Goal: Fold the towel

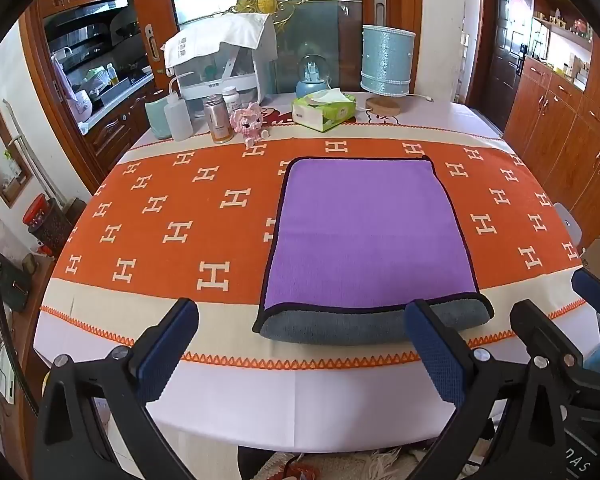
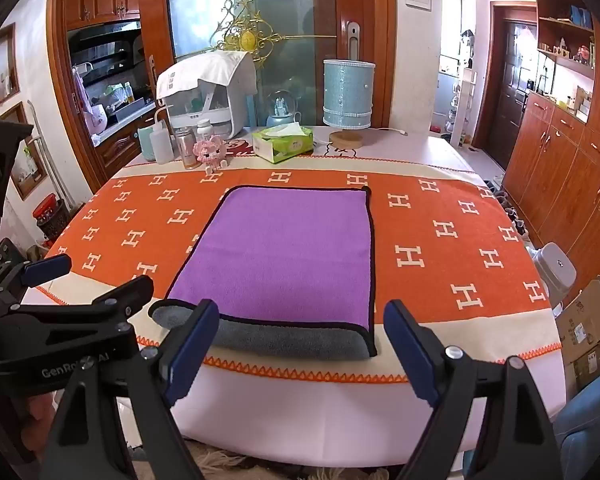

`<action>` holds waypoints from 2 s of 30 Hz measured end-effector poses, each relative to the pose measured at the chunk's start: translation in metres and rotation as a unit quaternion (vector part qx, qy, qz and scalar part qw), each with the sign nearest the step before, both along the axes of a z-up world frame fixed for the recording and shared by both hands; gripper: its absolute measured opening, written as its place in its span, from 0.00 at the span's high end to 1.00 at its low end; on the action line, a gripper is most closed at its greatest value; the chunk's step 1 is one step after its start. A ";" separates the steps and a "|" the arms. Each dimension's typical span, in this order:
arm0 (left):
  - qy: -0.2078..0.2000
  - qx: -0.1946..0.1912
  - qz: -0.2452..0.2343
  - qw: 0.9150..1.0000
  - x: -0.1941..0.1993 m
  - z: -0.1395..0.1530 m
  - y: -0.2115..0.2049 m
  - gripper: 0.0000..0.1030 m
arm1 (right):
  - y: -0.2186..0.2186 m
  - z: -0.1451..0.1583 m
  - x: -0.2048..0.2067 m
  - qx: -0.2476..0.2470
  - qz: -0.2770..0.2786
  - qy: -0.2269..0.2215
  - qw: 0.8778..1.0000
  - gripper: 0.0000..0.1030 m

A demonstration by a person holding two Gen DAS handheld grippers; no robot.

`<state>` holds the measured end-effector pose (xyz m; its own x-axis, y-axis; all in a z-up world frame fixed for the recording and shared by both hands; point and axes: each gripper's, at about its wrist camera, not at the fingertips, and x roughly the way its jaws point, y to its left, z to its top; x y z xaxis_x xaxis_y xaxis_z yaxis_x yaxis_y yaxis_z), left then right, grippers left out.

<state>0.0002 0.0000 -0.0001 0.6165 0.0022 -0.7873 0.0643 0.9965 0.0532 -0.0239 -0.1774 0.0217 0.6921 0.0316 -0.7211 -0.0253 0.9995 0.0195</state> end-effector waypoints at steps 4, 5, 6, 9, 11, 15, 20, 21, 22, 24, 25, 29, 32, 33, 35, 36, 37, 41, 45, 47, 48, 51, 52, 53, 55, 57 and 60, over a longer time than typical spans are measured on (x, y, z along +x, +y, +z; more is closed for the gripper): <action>-0.002 0.002 0.000 1.000 0.000 0.000 0.000 0.01 | 0.000 0.000 0.000 0.001 0.000 0.002 1.000 0.17; -0.002 0.001 0.000 1.000 0.000 0.000 0.000 0.01 | 0.001 0.000 0.000 0.001 0.000 0.002 1.000 0.17; -0.003 0.000 0.000 1.000 0.000 0.000 0.000 0.01 | 0.001 0.000 -0.001 0.000 0.000 0.003 1.000 0.17; -0.002 0.000 0.000 1.000 0.000 0.000 0.000 0.01 | -0.001 0.000 0.000 0.004 0.000 0.002 1.000 0.17; -0.002 0.000 0.000 1.000 0.000 0.000 0.000 0.01 | -0.001 0.001 0.000 0.004 -0.001 0.003 1.000 0.17; -0.002 -0.001 0.000 1.000 0.000 0.000 0.000 0.01 | -0.001 0.004 0.001 0.005 0.000 0.004 1.000 0.17; -0.001 0.000 0.000 1.000 0.000 0.000 0.000 0.01 | -0.001 -0.004 0.000 0.004 0.001 0.005 1.000 0.17; -0.001 0.000 0.000 1.000 0.000 0.000 0.000 0.01 | -0.001 -0.003 0.001 0.004 0.000 0.006 1.000 0.17; -0.001 0.000 -0.001 1.000 0.000 0.000 0.000 0.01 | -0.002 -0.003 0.002 0.004 0.000 0.006 1.000 0.17; -0.001 0.000 0.000 1.000 0.000 0.000 0.000 0.01 | -0.003 -0.010 0.004 0.005 0.000 0.008 1.000 0.17; -0.002 0.000 0.000 1.000 0.000 0.000 0.000 0.01 | -0.003 -0.007 0.000 0.005 0.000 0.008 1.000 0.17; -0.001 -0.001 -0.001 1.000 0.000 0.000 0.000 0.01 | 0.000 -0.006 0.001 0.006 0.002 0.013 1.000 0.17; -0.001 -0.001 -0.001 1.000 0.000 0.000 0.000 0.01 | 0.001 -0.006 0.000 0.005 0.002 0.013 1.000 0.17; -0.001 -0.002 -0.001 1.000 0.000 0.000 0.000 0.01 | 0.001 -0.006 0.000 0.005 0.002 0.013 1.000 0.17; 0.000 -0.001 -0.001 1.000 0.000 0.000 0.000 0.01 | 0.000 -0.007 0.001 0.006 0.002 0.013 1.000 0.17; 0.001 -0.001 -0.001 1.000 0.000 0.000 -0.001 0.01 | 0.000 -0.007 0.001 0.007 0.002 0.014 1.000 0.17; 0.001 -0.002 -0.001 1.000 -0.001 -0.002 0.000 0.01 | 0.000 -0.007 0.001 0.007 0.002 0.014 1.000 0.17; 0.002 -0.005 -0.001 1.000 -0.003 -0.002 0.003 0.01 | 0.002 -0.004 0.001 0.009 0.004 0.018 1.000 0.17; 0.002 -0.005 -0.001 1.000 -0.003 -0.002 0.004 0.01 | 0.002 -0.004 0.001 0.009 0.004 0.018 1.000 0.17; 0.002 -0.005 -0.001 1.000 -0.003 -0.002 0.004 0.01 | 0.002 -0.004 0.001 0.008 0.004 0.018 1.000 0.17; 0.002 -0.005 -0.002 1.000 -0.003 -0.002 0.004 0.01 | 0.001 -0.004 0.001 0.008 0.004 0.018 1.000 0.17; 0.002 -0.006 -0.001 1.000 -0.003 -0.002 0.004 0.01 | 0.001 -0.004 0.001 0.010 0.004 0.019 1.000 0.17; 0.002 -0.006 -0.001 1.000 -0.003 -0.002 0.004 0.01 | 0.001 -0.004 0.001 0.010 0.004 0.019 1.000 0.17; 0.002 -0.006 -0.001 1.000 -0.004 -0.002 0.004 0.01 | 0.001 -0.003 0.002 0.010 0.004 0.020 1.000 0.17; 0.002 -0.006 -0.002 1.000 -0.003 -0.002 0.004 0.01 | 0.001 -0.004 0.002 0.009 0.004 0.019 1.000 0.17; 0.003 -0.006 -0.001 1.000 -0.003 -0.002 0.004 0.01 | 0.001 -0.004 0.002 0.010 0.004 0.019 1.000 0.17; 0.003 -0.007 -0.002 1.000 -0.004 -0.002 0.005 0.01 | 0.001 -0.004 0.002 0.010 0.004 0.019 1.000 0.17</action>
<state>-0.0034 0.0047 -0.0018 0.6119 -0.0103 -0.7908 0.0678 0.9969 0.0394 -0.0219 -0.1762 0.0181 0.6638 0.0515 -0.7462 -0.0320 0.9987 0.0405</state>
